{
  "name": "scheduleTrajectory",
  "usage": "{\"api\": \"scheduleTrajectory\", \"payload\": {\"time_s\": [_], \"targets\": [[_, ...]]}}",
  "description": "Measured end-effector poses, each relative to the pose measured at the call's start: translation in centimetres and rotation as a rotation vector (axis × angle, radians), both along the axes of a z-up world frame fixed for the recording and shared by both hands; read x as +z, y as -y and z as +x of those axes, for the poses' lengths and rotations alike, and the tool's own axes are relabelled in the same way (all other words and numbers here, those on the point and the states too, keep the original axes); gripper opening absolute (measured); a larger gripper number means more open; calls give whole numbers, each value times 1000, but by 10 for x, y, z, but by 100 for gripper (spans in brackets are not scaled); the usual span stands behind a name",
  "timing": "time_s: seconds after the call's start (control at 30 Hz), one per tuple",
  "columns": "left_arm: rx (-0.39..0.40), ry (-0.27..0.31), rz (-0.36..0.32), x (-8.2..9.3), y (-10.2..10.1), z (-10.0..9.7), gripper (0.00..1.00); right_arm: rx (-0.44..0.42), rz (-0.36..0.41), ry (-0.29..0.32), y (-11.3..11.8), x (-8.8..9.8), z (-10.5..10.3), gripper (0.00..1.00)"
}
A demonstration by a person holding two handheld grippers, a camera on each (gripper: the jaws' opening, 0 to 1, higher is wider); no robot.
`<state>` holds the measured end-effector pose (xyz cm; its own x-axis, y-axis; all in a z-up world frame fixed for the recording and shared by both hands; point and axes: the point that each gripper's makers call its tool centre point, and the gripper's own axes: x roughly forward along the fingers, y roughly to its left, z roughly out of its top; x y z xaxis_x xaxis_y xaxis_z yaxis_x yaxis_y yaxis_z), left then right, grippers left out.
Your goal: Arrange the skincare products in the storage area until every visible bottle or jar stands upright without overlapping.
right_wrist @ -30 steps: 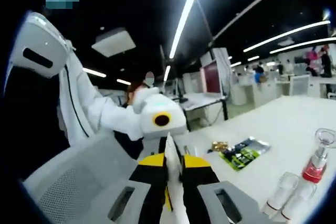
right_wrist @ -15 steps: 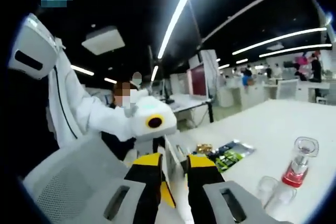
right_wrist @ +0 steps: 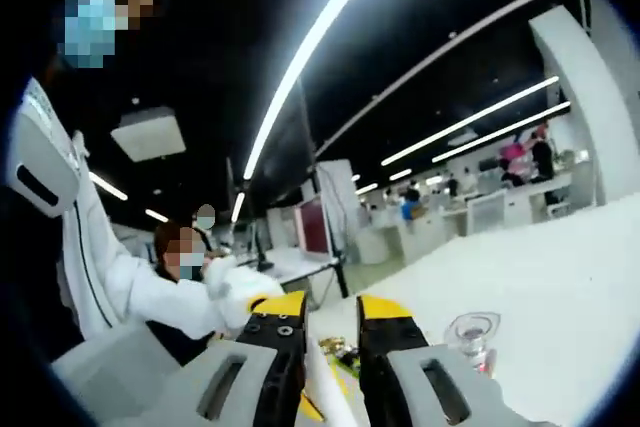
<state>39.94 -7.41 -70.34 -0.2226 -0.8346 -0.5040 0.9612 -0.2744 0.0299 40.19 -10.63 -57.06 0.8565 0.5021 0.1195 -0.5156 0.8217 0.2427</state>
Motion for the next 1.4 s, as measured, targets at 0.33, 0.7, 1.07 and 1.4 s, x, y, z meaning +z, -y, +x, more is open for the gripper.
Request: {"api": "scheduleTrajectory", "payload": {"time_s": [0.33, 0.7, 1.07, 1.4], "targets": [[21, 27, -11, -2, 19, 26, 14, -66, 13, 45, 13, 14, 2, 13], [31, 23, -18, -2, 35, 45, 14, -141, -104, 17, 32, 9, 3, 13], [-4, 27, -28, -1, 49, 52, 14, 127, -537, -120, 26, -2, 42, 11], [-28, 24, -39, 0, 56, 54, 14, 255, -735, -161, 1, -29, 68, 7]]}}
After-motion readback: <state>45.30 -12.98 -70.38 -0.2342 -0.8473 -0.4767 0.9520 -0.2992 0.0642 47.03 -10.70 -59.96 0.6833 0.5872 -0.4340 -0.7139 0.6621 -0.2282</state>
